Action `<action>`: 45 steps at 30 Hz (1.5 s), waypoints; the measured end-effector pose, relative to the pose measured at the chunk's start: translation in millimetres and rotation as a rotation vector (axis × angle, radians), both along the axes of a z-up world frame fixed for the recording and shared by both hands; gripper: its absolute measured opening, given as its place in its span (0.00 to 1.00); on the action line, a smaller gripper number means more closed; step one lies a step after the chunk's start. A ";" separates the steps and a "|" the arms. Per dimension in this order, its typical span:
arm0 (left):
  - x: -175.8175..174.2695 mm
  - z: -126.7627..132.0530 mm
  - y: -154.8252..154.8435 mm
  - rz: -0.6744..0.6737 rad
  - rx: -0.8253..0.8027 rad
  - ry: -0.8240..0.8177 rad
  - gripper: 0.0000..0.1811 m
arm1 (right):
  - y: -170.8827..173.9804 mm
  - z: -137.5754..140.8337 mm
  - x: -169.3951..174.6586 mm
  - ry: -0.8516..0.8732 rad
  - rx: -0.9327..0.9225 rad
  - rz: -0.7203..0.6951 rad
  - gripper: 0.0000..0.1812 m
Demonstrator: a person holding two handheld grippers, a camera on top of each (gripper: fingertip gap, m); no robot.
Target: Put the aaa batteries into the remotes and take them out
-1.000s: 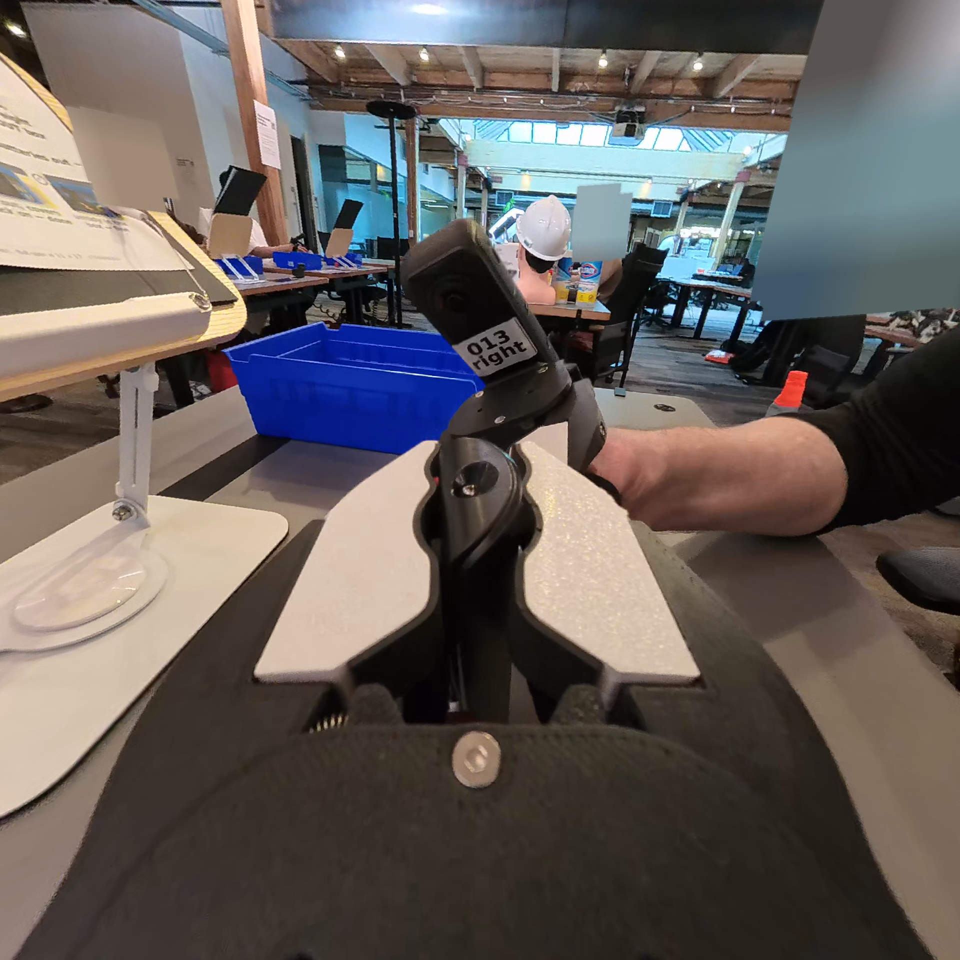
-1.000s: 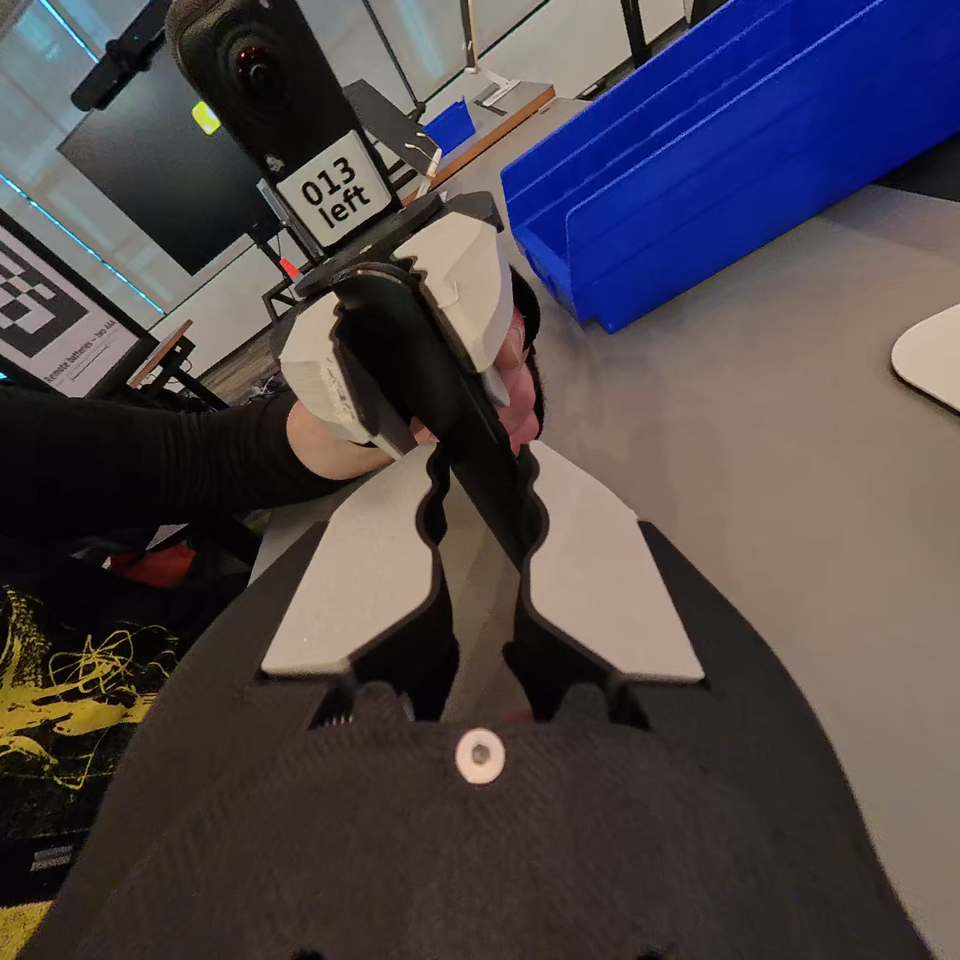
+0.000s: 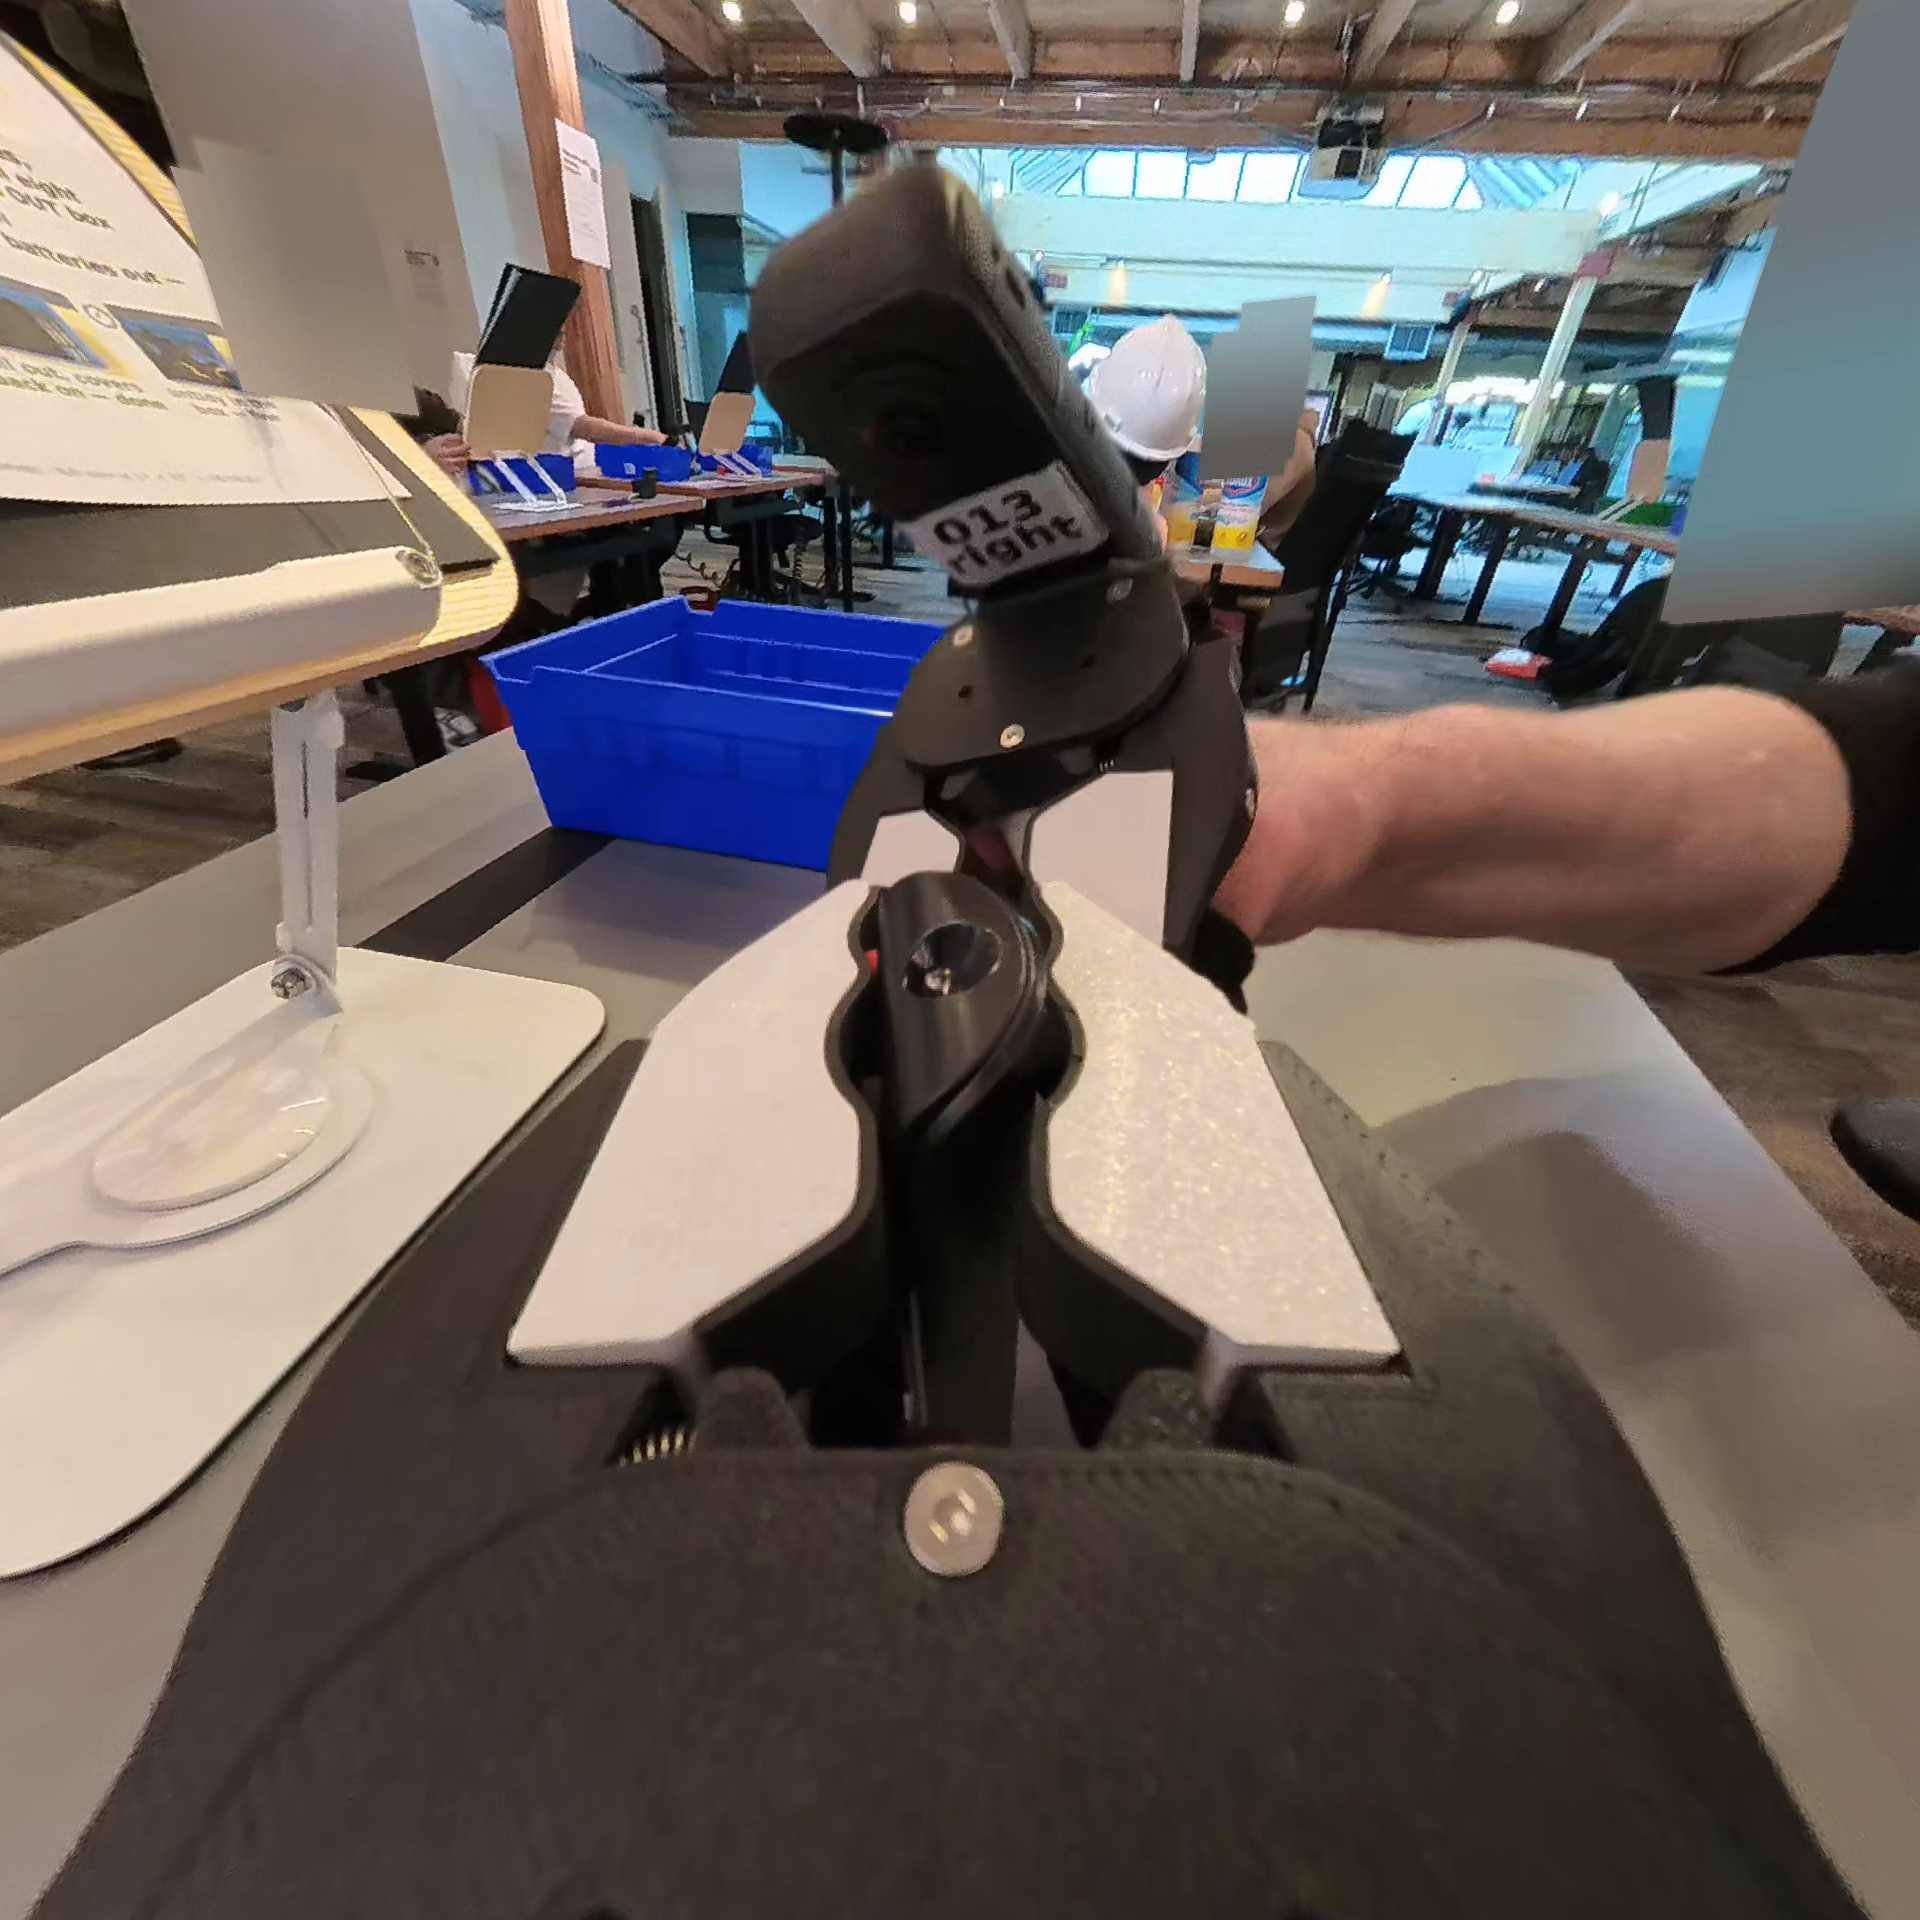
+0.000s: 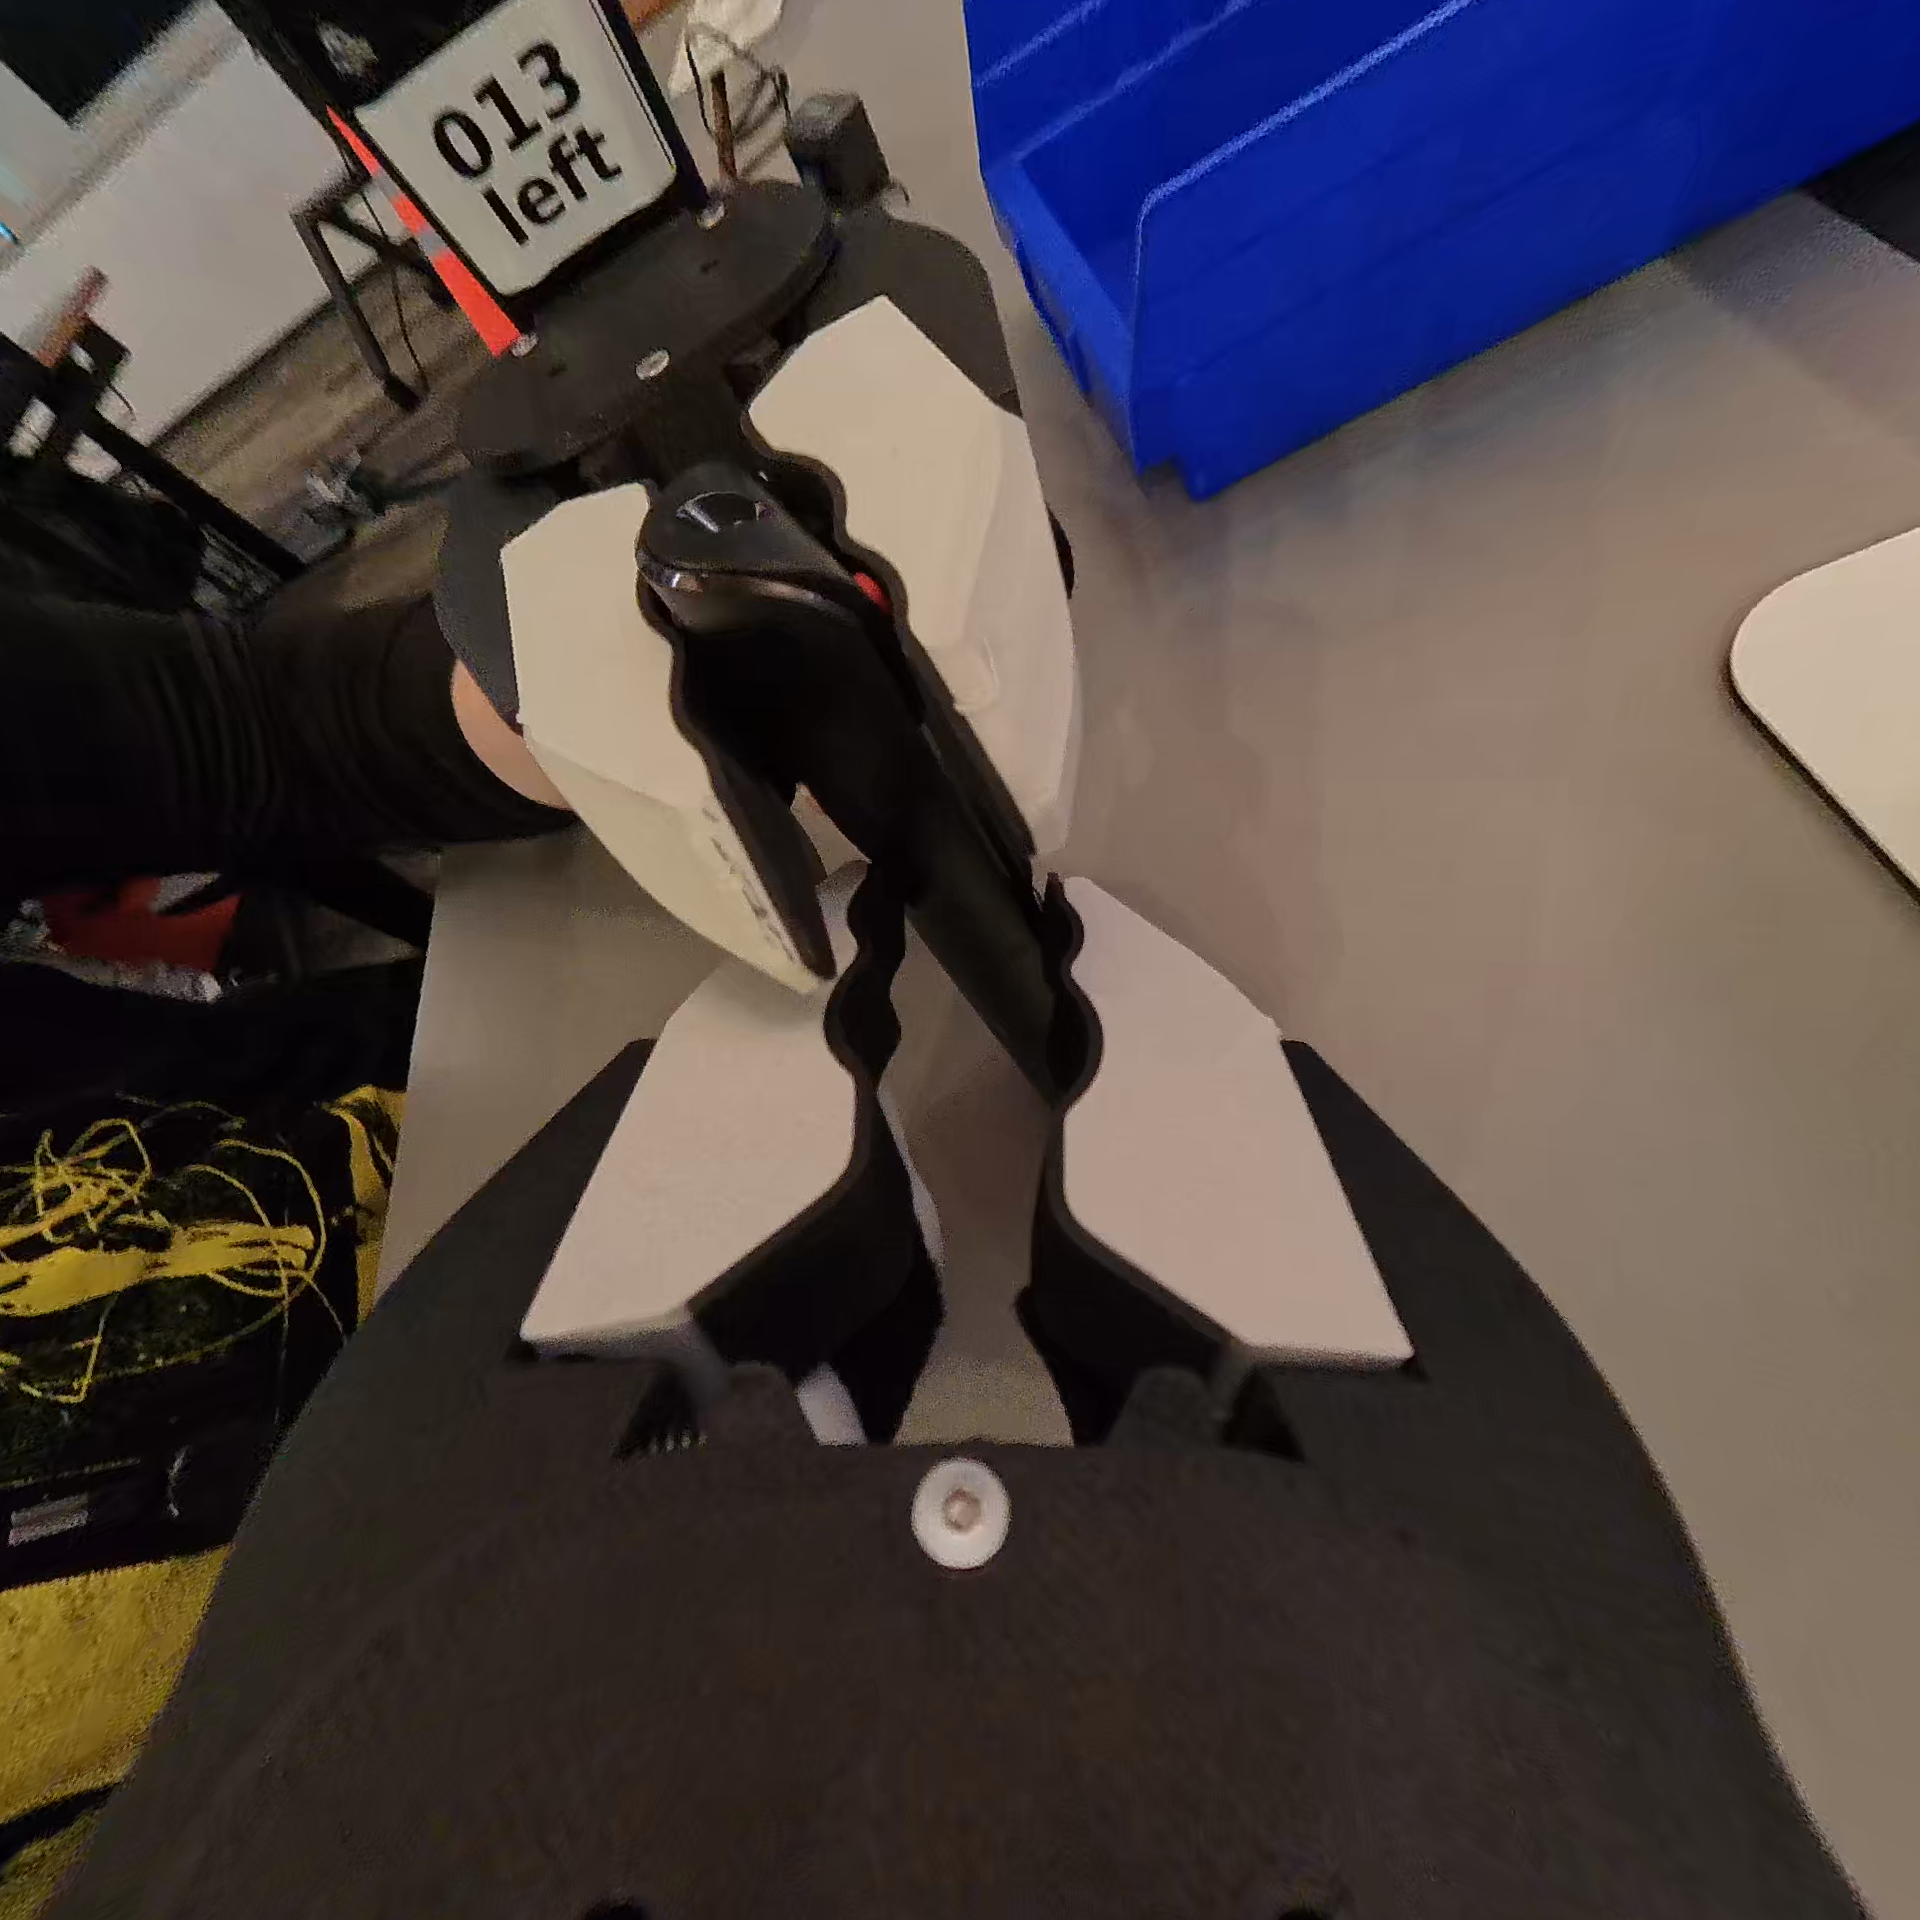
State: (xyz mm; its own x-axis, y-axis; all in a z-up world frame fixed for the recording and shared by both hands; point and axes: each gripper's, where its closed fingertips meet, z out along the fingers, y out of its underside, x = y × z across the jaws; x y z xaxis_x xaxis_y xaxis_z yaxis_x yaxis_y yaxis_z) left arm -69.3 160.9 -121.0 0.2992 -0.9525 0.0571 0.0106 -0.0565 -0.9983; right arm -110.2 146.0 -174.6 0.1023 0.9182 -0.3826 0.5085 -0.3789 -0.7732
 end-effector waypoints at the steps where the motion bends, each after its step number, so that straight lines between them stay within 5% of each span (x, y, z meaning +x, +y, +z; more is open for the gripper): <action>1: 0.8 0.1 -0.4 -0.003 -0.001 0.001 0.14 | 0.7 -0.2 0.6 -0.026 0.012 0.005 0.15; 10: 0.1 0.1 3.4 0.016 -0.018 -0.014 0.14 | 5.5 -12.0 3.4 -0.214 0.082 0.041 0.16; 12: 7.2 1.0 -1.1 -0.002 0.049 0.012 0.14 | 8.6 -54.5 18.1 -0.453 0.132 0.045 0.15; 13: 22.3 -4.2 -20.2 -0.085 0.070 0.079 0.14 | 10.6 -87.2 26.5 -0.554 0.157 0.023 0.01; 15: 23.3 -1.8 -22.6 -0.061 0.045 0.047 0.14 | -2.0 -94.9 26.8 -0.423 0.080 0.018 0.01; 17: 1.8 10.5 -2.5 -0.054 -0.076 -0.100 0.14 | 2.0 -63.0 29.9 -0.220 0.050 -0.016 0.03; 19: -11.8 21.1 10.0 -0.040 -0.147 -0.223 0.14 | 14.7 -44.3 36.4 -0.116 0.045 -0.072 0.09; 21: -5.9 14.9 9.2 -0.061 -0.186 -0.248 0.14 | 16.6 -36.2 35.2 -0.075 0.034 -0.099 0.26; 26: 0.1 12.0 5.0 -0.127 -0.245 -0.337 0.14 | -13.2 -28.4 5.9 0.063 -0.025 0.047 0.16; 30: 5.3 6.7 -6.3 -0.182 -0.222 -0.242 0.19 | -23.9 -35.7 11.6 0.079 -0.042 0.133 0.14; 36: 6.9 -13.6 -9.2 -0.130 -0.164 0.014 0.13 | -31.5 -40.1 38.0 0.002 -0.060 0.276 0.14; 45: 13.1 -15.2 -3.8 -0.015 -0.137 0.041 0.13 | -8.9 -13.7 43.6 0.119 -0.090 0.020 0.15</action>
